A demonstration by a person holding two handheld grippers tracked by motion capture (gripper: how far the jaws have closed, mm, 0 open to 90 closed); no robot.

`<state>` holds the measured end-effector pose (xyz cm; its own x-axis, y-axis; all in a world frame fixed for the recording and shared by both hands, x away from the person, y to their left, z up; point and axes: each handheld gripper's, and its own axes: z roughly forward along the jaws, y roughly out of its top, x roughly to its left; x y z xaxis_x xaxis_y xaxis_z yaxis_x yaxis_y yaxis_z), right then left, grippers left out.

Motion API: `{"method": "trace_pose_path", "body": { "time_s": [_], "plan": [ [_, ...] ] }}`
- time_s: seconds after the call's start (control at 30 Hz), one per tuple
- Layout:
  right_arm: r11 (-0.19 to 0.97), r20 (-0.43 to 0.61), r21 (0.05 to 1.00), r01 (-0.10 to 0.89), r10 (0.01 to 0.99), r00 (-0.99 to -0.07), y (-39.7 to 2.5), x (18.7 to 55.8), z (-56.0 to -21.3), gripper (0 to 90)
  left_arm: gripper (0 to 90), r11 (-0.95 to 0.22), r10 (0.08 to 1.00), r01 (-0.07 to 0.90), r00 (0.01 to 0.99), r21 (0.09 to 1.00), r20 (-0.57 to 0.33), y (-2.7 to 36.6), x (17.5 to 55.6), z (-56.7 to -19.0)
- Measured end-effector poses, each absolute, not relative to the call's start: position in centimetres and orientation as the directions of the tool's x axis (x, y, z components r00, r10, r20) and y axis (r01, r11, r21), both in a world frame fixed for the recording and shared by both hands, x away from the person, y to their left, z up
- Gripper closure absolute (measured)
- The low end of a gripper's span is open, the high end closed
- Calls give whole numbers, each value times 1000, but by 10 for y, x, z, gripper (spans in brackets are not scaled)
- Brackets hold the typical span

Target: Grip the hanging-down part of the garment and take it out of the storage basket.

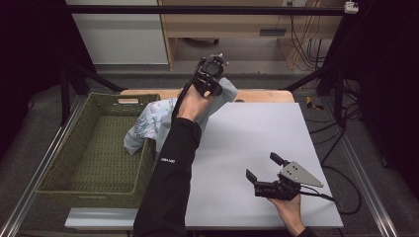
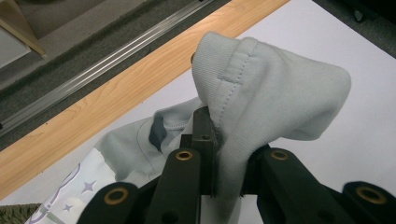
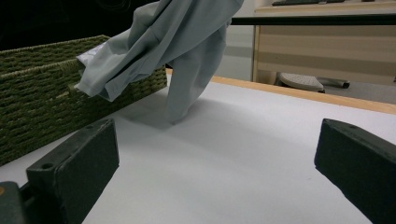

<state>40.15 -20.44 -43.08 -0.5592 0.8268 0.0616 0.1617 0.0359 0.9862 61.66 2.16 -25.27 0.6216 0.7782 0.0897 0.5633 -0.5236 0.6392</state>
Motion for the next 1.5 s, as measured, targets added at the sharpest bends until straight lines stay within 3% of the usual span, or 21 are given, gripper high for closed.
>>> {"method": "trace_pose_path", "body": {
  "time_s": [0.3, 0.7, 0.73, 1.5],
  "plan": [
    [55, 37, 988, 144, 822, -568, -207, 403, -430, 3, 804, -523, 779, 565, 620, 638, 88, 22, 616, -250],
    [-1, 91, 987, 159, 825, -558, -203, 410, -418, 3, 804, -533, 772, 556, 629, 638, 97, 21, 614, -249],
    [29, 51, 991, 130, 818, -573, -203, 414, -417, 3, 804, -536, 770, 558, 630, 633, 97, 22, 614, -248],
    [57, 41, 988, 144, 798, -601, -150, 463, -407, 3, 804, -539, 769, 558, 632, 631, 98, 36, 611, -244]
  ]
}}
